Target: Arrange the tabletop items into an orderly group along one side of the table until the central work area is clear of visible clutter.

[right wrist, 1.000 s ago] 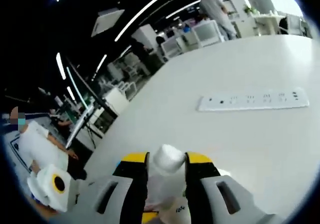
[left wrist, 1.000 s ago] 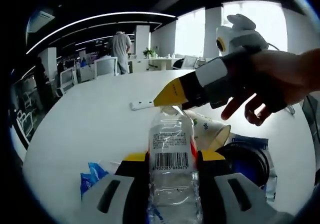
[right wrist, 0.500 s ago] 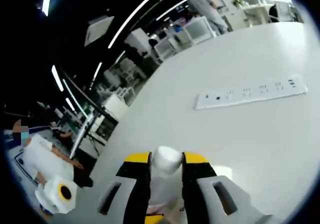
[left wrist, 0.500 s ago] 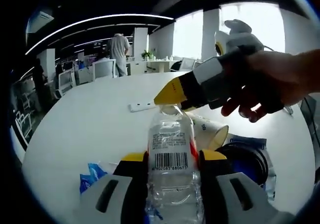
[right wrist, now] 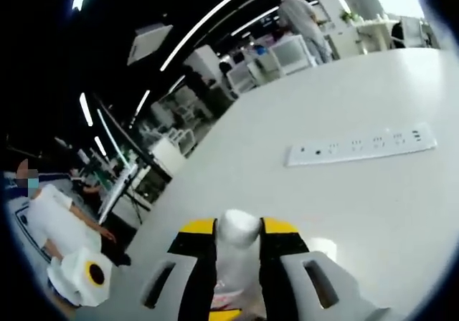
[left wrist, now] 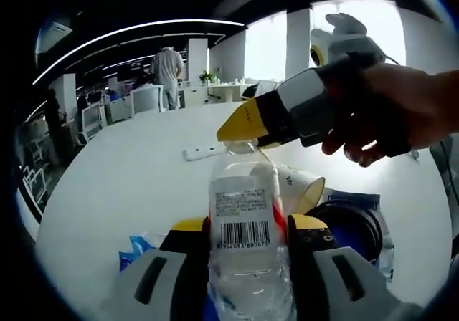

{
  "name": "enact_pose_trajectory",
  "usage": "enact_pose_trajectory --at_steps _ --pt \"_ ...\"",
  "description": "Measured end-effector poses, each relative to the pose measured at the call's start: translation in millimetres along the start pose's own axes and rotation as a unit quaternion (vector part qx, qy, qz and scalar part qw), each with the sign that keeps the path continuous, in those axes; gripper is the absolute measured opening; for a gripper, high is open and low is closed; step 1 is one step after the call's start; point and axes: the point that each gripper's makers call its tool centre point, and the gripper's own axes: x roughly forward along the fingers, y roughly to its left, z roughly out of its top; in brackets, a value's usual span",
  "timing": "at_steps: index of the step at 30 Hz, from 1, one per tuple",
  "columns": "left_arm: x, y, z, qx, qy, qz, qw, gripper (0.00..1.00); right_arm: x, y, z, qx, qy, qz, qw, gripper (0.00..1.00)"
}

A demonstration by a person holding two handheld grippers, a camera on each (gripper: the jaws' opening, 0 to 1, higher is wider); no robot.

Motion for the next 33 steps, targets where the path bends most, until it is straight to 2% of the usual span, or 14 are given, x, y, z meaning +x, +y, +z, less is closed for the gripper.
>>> enact_pose_trajectory --at_steps 8,15,20,25,31,33 --pt "-5 -1.0 -1.3 0.009 0.011 0.006 0.9999 0.42 -6 13 2.1 -0.022 -0.013 -0.001 0.9997 0.17" --pt "-10 -2.1 -4.0 0.016 0.022 0.007 0.9996 0.43 -12 26 2.3 -0.058 -0.019 0.001 0.9981 0.17" --pt "-14 -2.6 -4.4 0.012 0.026 0.007 0.9996 0.45 -16 36 -5.5 -0.072 -0.016 0.007 0.9972 0.17" --pt "-16 -4.1 -3.7 0.009 0.027 0.009 0.9995 0.45 -21 43 -8.8 -0.075 -0.027 0.009 0.9968 0.17" --pt "-19 -2.7 -2.8 0.002 0.030 0.014 0.9995 0.45 -24 57 -5.2 -0.127 -0.029 0.005 0.9914 0.17" --pt "-20 -1.5 -0.4 -0.004 0.028 0.014 0.9995 0.44 -26 62 -3.2 -0.153 -0.035 0.000 0.9876 0.17"
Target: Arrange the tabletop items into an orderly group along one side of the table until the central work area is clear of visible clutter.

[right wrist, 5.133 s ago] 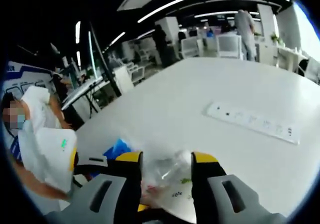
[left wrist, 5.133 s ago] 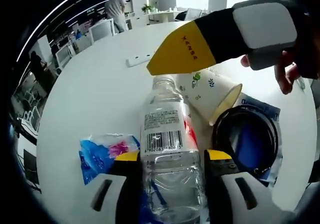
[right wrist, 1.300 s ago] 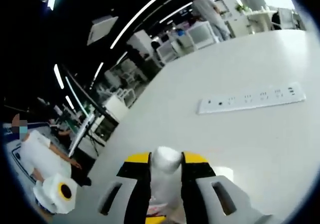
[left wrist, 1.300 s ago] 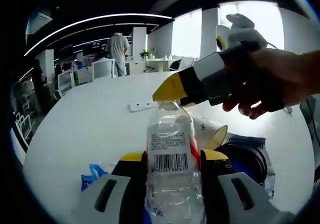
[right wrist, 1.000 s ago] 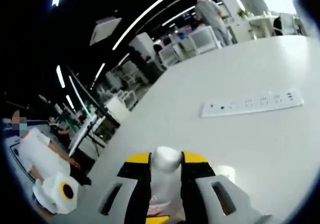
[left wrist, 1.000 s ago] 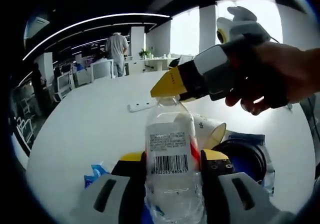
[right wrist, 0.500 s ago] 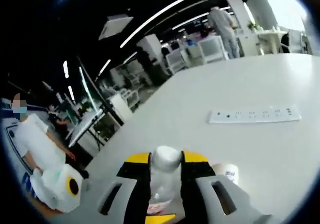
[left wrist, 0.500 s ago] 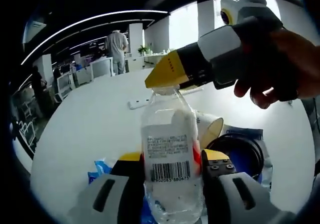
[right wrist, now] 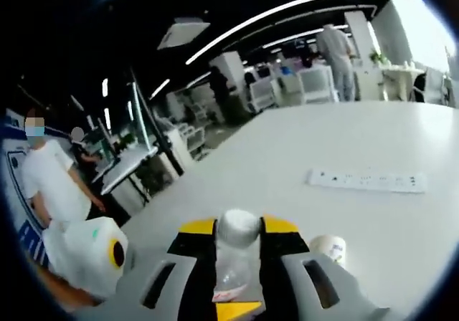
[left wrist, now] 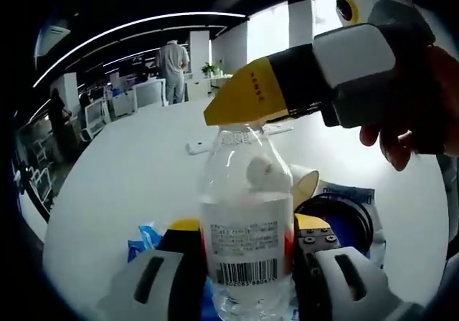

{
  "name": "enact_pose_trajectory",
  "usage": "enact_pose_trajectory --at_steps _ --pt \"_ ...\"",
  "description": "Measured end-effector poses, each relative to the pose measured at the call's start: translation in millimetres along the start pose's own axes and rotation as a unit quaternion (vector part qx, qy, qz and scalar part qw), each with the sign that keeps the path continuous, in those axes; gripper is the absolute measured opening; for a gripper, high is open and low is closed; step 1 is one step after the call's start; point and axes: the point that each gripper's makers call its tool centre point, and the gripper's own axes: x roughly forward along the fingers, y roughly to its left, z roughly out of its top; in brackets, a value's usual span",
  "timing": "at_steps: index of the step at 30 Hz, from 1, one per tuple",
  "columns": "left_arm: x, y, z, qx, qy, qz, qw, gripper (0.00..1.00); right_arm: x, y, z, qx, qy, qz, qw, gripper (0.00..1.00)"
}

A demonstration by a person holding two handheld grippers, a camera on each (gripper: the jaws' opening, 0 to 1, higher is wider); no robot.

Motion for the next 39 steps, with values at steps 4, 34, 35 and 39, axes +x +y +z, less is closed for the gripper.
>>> enact_pose_trajectory --at_steps 4,34,35,39 --pt "-3 1.0 0.9 -0.002 -0.002 -0.003 1.0000 0.43 -2 8 2.0 -0.025 -0.001 -0.010 0.9996 0.17" --pt "-17 -10.6 0.5 0.041 -0.037 -0.129 0.9901 0.42 -19 32 -2.1 -0.006 0.000 0.133 0.9911 0.19" --pt "-18 -12.3 0.7 0.047 -0.039 -0.135 0.9890 0.42 -19 34 -2.7 -0.008 0.002 0.141 0.9900 0.19" --pt "-19 -13.3 0.5 0.047 -0.035 -0.136 0.9889 0.43 -18 35 -2.0 -0.010 0.006 0.142 0.9897 0.19"
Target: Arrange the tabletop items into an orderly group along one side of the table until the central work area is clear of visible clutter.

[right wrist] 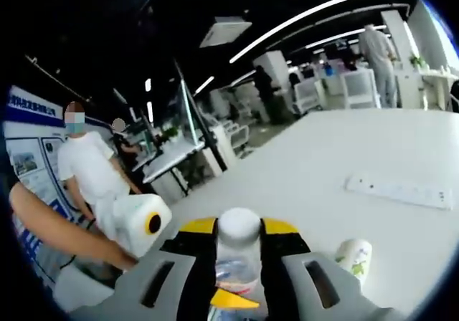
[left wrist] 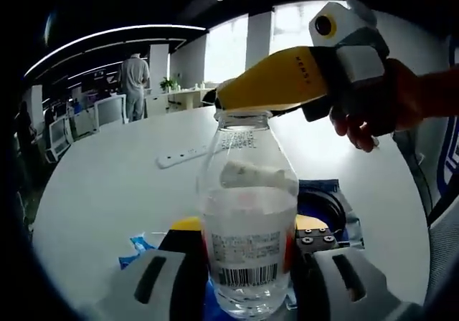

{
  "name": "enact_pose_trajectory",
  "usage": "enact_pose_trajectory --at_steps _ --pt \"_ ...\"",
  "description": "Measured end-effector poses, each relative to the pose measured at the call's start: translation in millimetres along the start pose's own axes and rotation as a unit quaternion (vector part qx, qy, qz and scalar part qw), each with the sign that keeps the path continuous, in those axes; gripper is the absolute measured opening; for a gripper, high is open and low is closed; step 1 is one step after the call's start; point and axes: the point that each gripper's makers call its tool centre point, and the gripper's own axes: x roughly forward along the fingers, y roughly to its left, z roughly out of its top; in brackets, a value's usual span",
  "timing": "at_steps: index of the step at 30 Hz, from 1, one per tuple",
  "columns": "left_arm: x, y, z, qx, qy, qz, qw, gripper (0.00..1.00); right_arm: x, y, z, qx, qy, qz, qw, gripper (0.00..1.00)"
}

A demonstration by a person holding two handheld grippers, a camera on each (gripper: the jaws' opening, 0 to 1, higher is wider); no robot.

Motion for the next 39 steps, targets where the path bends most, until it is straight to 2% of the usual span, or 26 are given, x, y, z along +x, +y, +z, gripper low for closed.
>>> enact_pose_trajectory --at_steps 10,24,27,35,39 --pt "-3 0.9 -0.9 -0.008 0.007 0.004 0.9999 0.43 4 6 1.7 -0.013 0.001 -0.013 0.9998 0.17" --pt "-6 1.2 2.9 -0.008 0.007 0.014 0.9998 0.45 3 -1 8.8 -0.047 -0.003 -0.058 0.9972 0.16" --pt "-7 3.5 2.0 -0.001 0.010 0.021 0.9997 0.41 2 1 7.6 -0.052 -0.001 -0.070 0.9962 0.16" --pt "-10 6.1 -0.3 0.020 0.021 0.022 0.9994 0.39 1 5 5.3 -0.052 0.010 -0.070 0.9961 0.17" --pt "-11 7.8 -2.1 0.027 0.023 0.016 0.9992 0.39 1 10 4.9 -0.041 0.009 -0.056 0.9975 0.18"
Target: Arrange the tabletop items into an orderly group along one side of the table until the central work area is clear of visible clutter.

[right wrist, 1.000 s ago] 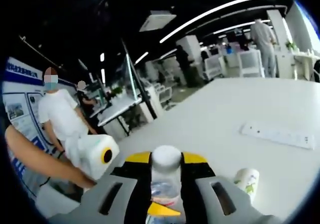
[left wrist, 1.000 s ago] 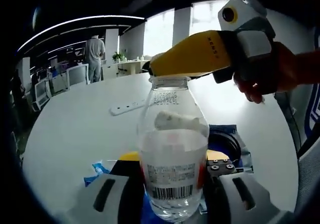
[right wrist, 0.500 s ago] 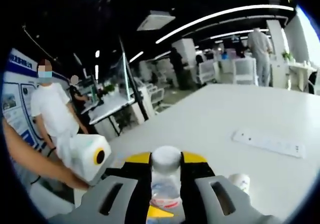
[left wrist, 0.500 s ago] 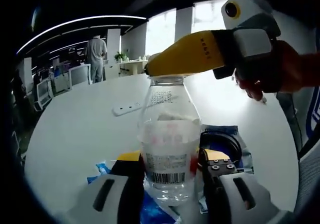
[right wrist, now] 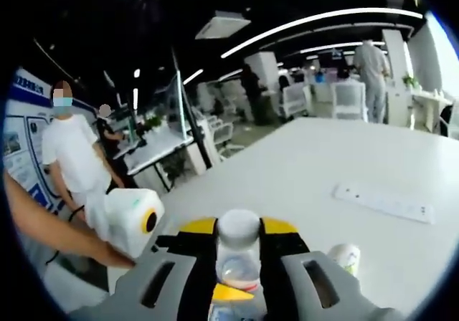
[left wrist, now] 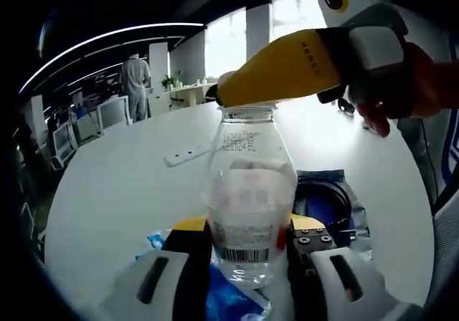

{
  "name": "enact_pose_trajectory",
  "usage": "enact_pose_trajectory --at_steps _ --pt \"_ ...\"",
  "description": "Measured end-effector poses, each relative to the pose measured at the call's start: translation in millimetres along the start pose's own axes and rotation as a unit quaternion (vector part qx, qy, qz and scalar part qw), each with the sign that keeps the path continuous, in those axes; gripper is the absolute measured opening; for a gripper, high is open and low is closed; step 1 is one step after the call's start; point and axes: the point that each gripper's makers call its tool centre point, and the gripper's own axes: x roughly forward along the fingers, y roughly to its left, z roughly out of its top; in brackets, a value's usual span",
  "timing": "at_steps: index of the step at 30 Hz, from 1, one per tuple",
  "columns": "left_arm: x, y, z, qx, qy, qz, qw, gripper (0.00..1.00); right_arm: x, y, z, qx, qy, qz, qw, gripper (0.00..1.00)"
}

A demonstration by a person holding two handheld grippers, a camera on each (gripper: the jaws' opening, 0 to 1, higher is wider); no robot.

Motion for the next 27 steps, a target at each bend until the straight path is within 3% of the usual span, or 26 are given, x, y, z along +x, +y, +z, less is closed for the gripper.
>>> enact_pose_trajectory --at_steps 8,14,18,23,27 --pt "-5 0.1 -3.7 -0.002 0.002 -0.016 0.9999 0.39 3 12 -0.1 0.009 0.002 0.035 0.9993 0.19" --pt "-2 -1.6 -0.2 -0.016 0.002 -0.015 0.9998 0.45 6 15 0.8 0.015 0.003 0.011 0.9998 0.18" --pt "-2 1.9 1.1 -0.026 -0.002 -0.003 0.9996 0.42 5 16 0.7 0.021 0.001 -0.002 0.9998 0.18" --pt "-1 0.6 1.4 -0.022 -0.010 -0.016 0.9996 0.40 5 16 0.1 0.023 0.004 -0.011 0.9997 0.18" --pt "-1 0.1 1.3 -0.018 -0.019 -0.029 0.9992 0.37 5 18 0.1 0.029 0.002 0.000 0.9996 0.19"
